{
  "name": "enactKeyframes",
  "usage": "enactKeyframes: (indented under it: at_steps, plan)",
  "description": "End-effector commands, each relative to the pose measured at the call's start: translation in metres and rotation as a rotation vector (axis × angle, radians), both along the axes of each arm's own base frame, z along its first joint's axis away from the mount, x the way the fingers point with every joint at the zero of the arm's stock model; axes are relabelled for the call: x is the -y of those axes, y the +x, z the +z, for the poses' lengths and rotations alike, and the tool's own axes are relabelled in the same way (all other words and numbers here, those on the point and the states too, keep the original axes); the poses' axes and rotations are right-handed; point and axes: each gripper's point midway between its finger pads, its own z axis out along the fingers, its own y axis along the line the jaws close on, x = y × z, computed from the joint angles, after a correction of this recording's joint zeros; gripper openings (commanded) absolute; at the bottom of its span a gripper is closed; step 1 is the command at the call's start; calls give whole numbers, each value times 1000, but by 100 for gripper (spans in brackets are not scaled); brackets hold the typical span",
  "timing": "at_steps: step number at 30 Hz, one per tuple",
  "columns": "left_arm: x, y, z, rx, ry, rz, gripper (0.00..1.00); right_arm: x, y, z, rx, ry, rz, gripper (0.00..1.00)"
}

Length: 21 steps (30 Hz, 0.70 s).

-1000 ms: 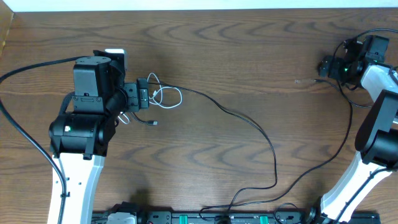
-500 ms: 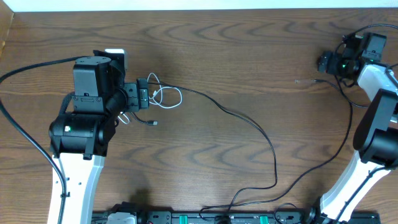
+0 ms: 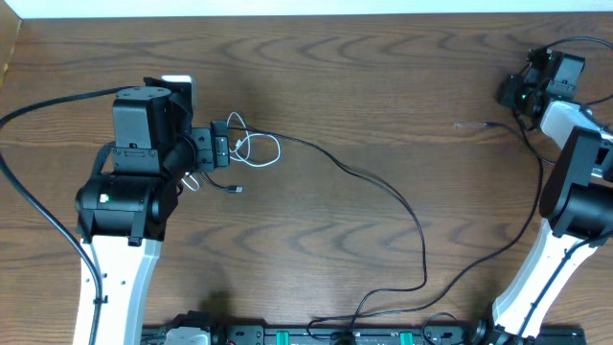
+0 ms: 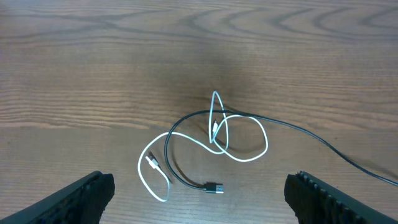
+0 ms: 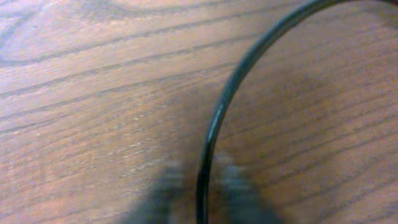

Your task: Untangle cables

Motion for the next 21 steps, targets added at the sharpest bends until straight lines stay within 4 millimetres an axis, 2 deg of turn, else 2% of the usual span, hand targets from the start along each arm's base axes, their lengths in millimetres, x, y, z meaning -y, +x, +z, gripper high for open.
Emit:
enactKeyframes:
  at_steps: [1,6,11,14,17,19,21]
  plan:
    - [0,1,4,9,2,-5,93,-4,-10,-33,-61,58,-40,1]
    - [0,1,4,9,2,-5,92,4,9,-10,48,78,-93,1]
    - [0,1,4,9,2,-5,92,34,31,45,257,119,-198,1]
    - [0,1,4,9,2,-5,93,70,39,94,441,144,-283,1]
    - [0,1,4,9,2,-5,93,104,38,129,588,160,-350,1]
    - [0,1,4,9,2,-5,92,128,31,143,655,164,-402,1]
    - [0,1,4,9,2,-5,93,178,8,150,699,174,-528,1]
